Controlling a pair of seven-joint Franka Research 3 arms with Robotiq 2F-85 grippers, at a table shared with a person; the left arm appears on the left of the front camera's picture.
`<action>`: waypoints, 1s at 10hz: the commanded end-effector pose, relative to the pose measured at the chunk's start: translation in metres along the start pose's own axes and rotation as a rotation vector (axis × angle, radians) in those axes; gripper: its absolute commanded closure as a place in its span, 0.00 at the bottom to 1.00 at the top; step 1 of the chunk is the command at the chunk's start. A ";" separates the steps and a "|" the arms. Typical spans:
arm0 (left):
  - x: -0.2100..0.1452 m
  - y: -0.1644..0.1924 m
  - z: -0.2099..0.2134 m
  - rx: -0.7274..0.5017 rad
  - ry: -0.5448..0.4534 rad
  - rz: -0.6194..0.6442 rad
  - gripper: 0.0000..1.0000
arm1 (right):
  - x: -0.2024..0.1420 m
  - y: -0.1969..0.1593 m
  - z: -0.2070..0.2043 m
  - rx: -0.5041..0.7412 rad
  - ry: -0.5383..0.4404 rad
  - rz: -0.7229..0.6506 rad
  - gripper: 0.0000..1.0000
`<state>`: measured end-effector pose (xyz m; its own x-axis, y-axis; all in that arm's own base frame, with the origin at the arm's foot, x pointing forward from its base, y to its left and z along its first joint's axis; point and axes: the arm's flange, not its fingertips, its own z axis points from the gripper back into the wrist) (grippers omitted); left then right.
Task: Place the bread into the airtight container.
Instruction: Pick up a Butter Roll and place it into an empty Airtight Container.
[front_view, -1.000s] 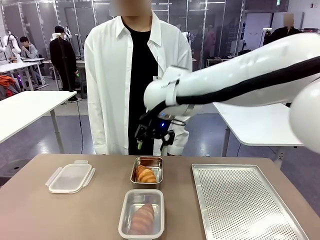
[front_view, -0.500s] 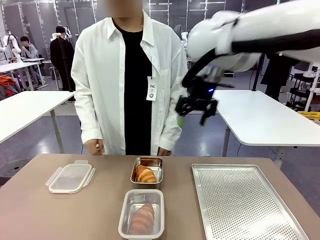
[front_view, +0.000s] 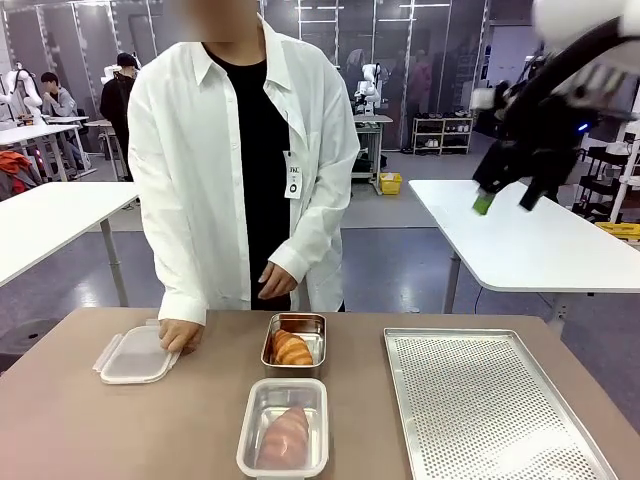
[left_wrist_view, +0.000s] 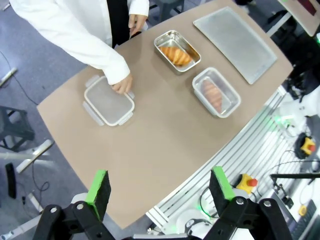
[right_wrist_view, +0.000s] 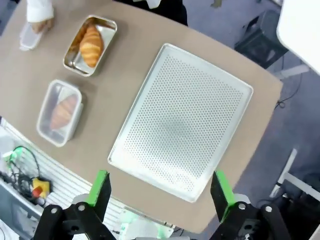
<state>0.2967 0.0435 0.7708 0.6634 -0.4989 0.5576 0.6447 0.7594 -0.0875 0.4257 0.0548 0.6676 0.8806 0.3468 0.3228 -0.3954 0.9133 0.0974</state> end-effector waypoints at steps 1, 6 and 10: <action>-0.001 -0.001 0.001 -0.010 0.000 -0.020 0.00 | -0.027 0.011 0.028 0.002 -0.034 0.028 0.00; -0.001 -0.001 0.001 -0.010 0.000 -0.020 0.00 | -0.104 0.037 0.094 -0.101 -0.136 -0.053 0.00; -0.001 -0.001 0.001 -0.010 0.000 -0.020 0.00 | -0.105 0.037 0.106 -0.068 -0.141 -0.025 0.00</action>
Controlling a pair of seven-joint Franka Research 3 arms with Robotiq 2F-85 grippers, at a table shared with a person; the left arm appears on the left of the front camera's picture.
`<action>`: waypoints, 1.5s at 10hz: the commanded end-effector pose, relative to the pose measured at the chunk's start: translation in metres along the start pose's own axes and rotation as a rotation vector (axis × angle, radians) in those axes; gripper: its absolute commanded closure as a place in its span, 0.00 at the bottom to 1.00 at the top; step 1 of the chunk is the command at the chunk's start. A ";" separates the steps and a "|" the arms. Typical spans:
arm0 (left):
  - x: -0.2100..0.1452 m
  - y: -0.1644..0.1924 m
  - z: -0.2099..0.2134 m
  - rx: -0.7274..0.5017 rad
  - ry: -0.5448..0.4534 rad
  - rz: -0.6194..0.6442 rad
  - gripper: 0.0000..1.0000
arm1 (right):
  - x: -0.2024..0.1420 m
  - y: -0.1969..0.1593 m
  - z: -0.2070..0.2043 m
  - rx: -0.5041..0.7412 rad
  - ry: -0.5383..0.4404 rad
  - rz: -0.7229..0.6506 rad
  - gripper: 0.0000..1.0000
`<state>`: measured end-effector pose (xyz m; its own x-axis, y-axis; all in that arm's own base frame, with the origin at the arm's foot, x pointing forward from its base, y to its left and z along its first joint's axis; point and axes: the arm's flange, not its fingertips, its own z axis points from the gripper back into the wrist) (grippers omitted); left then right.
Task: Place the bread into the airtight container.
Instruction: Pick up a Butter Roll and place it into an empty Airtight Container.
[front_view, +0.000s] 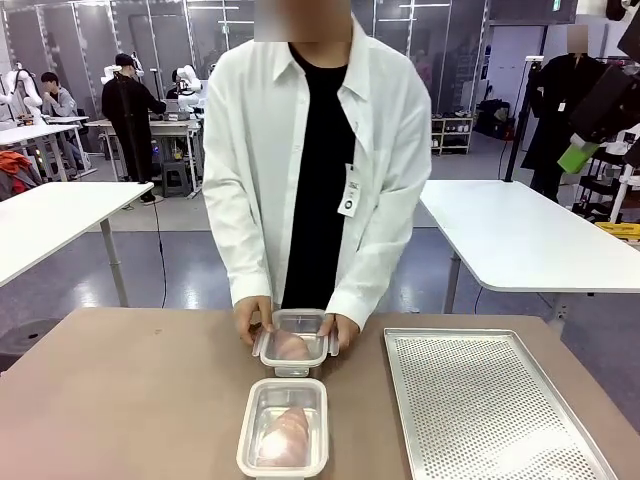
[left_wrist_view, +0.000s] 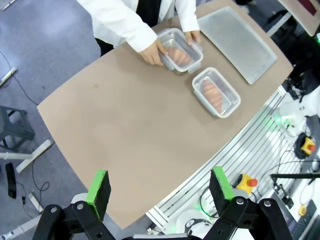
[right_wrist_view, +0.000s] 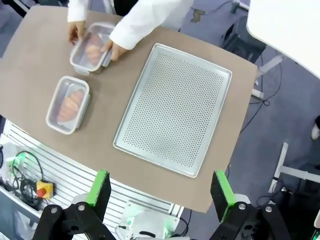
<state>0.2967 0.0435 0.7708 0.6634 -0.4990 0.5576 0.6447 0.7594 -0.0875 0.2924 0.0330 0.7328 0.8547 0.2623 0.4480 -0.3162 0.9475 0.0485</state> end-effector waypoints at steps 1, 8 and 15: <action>-0.001 -0.001 0.001 -0.010 0.000 -0.020 0.00 | 0.000 -0.003 0.005 0.013 -0.001 0.035 0.00; -0.001 -0.001 0.001 -0.010 0.000 -0.020 0.00 | 0.000 -0.003 0.005 0.013 -0.001 0.035 0.00; -0.001 -0.001 0.001 -0.010 0.000 -0.020 0.00 | 0.000 -0.003 0.005 0.013 -0.001 0.035 0.00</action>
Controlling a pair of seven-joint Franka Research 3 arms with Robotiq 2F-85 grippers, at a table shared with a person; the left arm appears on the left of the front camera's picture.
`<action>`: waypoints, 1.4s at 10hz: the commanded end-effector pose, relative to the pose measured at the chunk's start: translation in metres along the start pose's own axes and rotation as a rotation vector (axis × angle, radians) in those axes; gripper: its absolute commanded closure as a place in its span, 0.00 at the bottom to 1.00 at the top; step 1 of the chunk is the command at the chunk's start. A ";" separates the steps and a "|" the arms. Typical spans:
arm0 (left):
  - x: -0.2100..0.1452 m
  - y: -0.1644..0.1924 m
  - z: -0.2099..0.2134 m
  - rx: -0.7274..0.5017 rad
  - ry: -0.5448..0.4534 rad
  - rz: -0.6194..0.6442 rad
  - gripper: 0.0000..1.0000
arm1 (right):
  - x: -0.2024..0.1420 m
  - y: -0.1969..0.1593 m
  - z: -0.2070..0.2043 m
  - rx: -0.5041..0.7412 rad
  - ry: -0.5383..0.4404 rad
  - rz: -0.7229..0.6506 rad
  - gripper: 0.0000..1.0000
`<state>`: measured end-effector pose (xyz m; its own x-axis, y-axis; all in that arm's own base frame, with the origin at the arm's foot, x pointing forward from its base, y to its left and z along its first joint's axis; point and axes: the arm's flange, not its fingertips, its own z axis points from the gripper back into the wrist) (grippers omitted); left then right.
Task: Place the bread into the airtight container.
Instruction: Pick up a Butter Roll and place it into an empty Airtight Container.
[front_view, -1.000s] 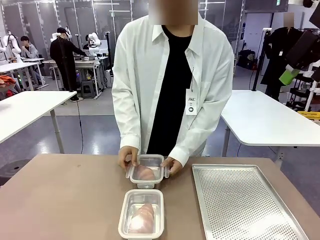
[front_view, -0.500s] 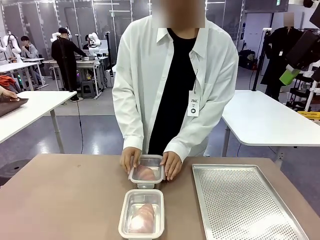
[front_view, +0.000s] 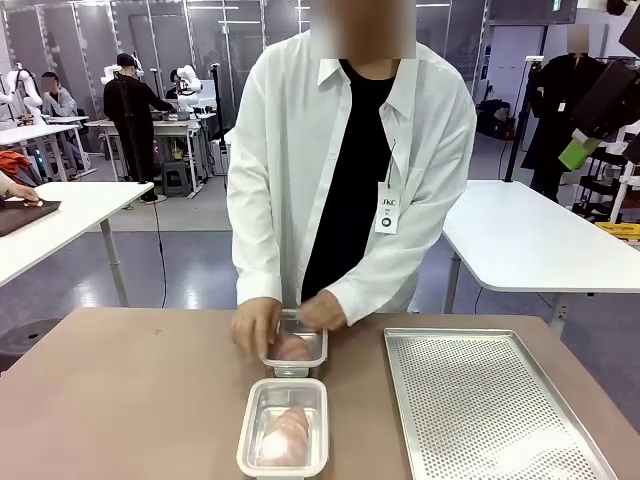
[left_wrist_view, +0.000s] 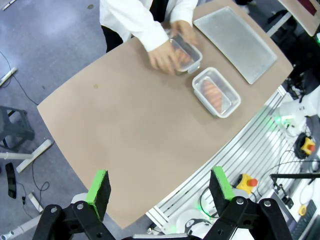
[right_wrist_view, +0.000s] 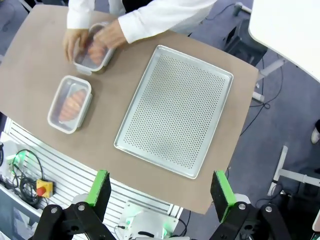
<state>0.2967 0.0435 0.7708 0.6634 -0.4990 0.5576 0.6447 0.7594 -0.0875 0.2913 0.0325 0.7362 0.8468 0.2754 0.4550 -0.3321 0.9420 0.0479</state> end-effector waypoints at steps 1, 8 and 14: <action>-0.001 -0.001 0.001 -0.010 0.000 -0.020 0.00 | 0.000 -0.003 0.001 0.006 0.006 0.019 0.00; -0.001 -0.001 0.001 -0.010 0.000 -0.020 0.00 | 0.000 -0.003 0.001 0.006 0.006 0.019 0.00; -0.001 -0.001 0.001 -0.010 0.000 -0.020 0.00 | 0.000 -0.003 0.001 0.006 0.006 0.019 0.00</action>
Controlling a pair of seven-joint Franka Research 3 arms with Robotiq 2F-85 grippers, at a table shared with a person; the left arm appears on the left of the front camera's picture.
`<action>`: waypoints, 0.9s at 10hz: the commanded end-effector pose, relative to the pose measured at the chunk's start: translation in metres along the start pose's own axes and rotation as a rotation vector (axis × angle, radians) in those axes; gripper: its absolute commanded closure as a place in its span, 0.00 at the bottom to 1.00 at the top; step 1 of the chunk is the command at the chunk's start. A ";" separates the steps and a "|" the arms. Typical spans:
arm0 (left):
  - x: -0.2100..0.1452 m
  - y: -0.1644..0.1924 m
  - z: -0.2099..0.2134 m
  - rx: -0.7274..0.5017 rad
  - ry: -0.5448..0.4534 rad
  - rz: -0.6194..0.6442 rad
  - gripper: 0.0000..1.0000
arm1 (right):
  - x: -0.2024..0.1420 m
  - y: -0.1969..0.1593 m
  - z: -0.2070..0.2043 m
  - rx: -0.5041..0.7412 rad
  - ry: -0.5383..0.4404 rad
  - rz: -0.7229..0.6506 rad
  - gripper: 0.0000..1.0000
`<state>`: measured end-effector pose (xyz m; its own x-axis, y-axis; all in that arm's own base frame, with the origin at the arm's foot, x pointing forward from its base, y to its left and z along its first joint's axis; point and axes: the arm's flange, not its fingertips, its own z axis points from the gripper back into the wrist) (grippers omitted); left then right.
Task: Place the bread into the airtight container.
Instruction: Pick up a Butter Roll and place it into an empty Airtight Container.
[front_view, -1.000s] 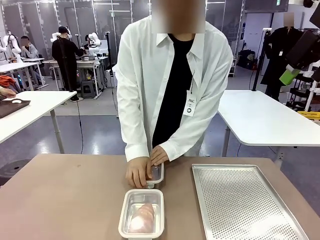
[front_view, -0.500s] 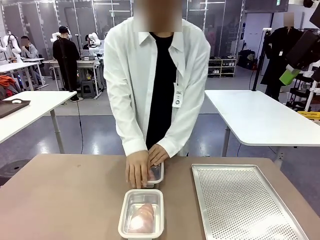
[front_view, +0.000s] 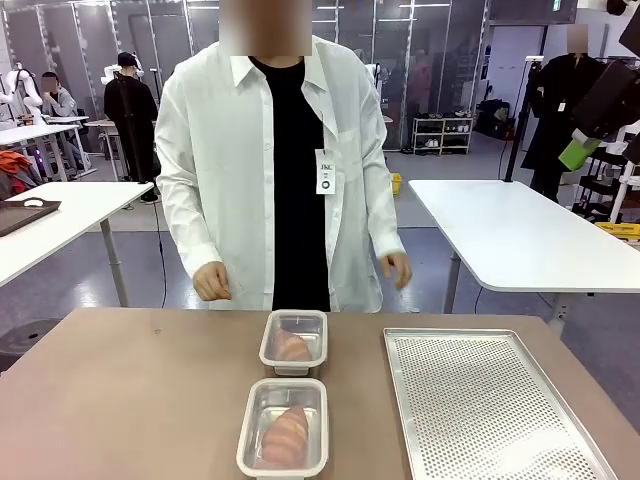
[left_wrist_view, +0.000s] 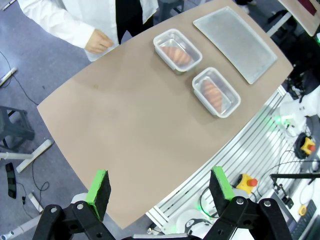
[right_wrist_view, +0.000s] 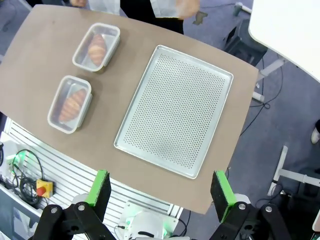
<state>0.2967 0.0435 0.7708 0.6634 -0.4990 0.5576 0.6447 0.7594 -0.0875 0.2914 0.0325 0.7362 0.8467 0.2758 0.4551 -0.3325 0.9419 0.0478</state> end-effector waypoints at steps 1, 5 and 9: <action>-0.001 -0.001 0.001 -0.010 0.000 -0.020 0.00 | 0.000 -0.003 0.001 0.006 0.006 0.019 0.00; -0.001 -0.001 0.001 -0.010 0.000 -0.020 0.00 | 0.000 -0.003 0.001 0.006 0.006 0.019 0.00; -0.001 -0.001 0.001 -0.010 0.000 -0.020 0.00 | 0.000 -0.003 0.001 0.006 0.006 0.019 0.00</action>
<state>0.2967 0.0435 0.7708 0.6634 -0.4990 0.5576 0.6447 0.7594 -0.0875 0.2914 0.0325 0.7362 0.8466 0.2759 0.4551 -0.3326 0.9419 0.0478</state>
